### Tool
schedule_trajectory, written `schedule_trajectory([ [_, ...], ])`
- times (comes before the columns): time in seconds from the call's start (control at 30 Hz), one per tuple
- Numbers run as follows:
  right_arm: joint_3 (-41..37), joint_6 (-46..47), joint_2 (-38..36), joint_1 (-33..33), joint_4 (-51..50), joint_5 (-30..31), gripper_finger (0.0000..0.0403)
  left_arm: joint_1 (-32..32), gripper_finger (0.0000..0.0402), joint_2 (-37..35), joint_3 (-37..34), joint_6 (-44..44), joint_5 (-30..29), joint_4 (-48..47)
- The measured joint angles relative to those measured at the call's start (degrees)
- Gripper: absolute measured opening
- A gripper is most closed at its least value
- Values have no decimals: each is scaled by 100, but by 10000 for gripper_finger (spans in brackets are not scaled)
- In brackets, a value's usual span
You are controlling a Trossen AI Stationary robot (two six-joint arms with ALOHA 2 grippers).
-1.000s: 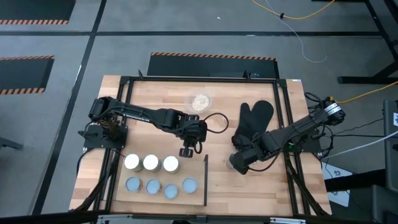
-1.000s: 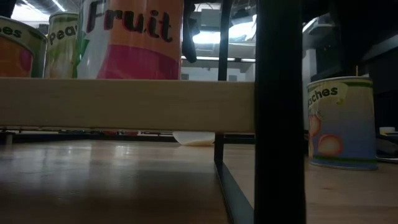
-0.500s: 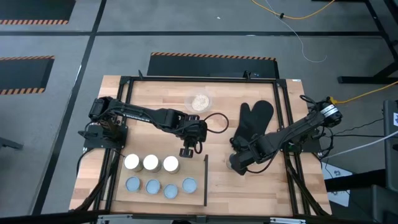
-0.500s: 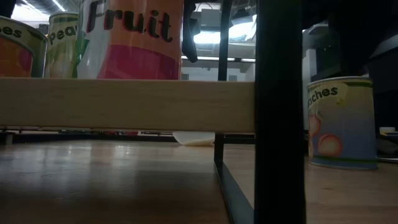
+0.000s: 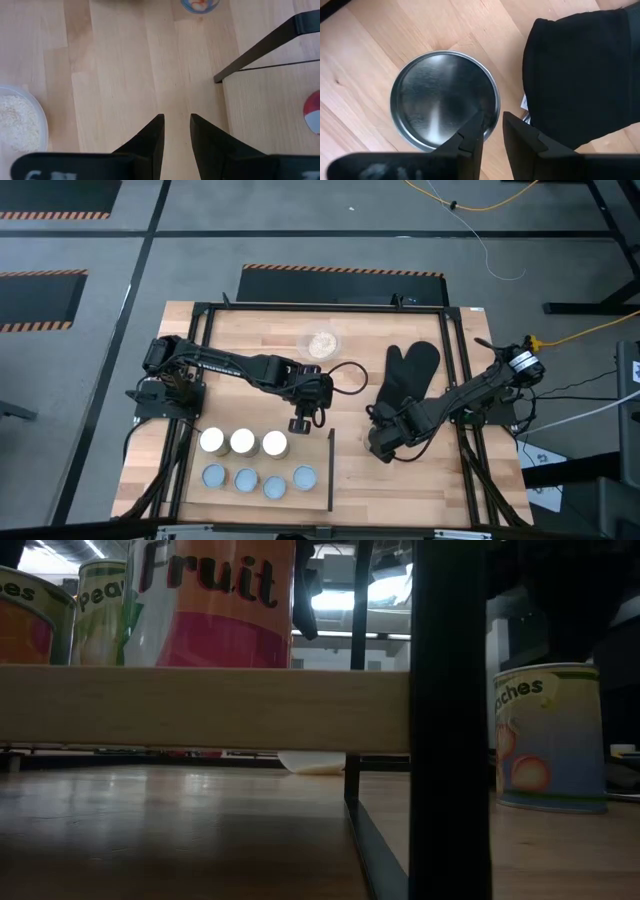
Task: Pick and place cans onto a shelf
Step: Put the yellow canned peach on the shelf aligned with the other white canned mixed fruit
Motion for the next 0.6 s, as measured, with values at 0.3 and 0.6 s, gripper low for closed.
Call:
schedule_trajectory([
  [0.3,4,-291,29,-24,28,-19,27,-4,85,-466,4,7,-178,-186],
  [0.6,7,-922,36,-314,98,-90,4,-154,86,-1684,-176,0,-880,-742],
])
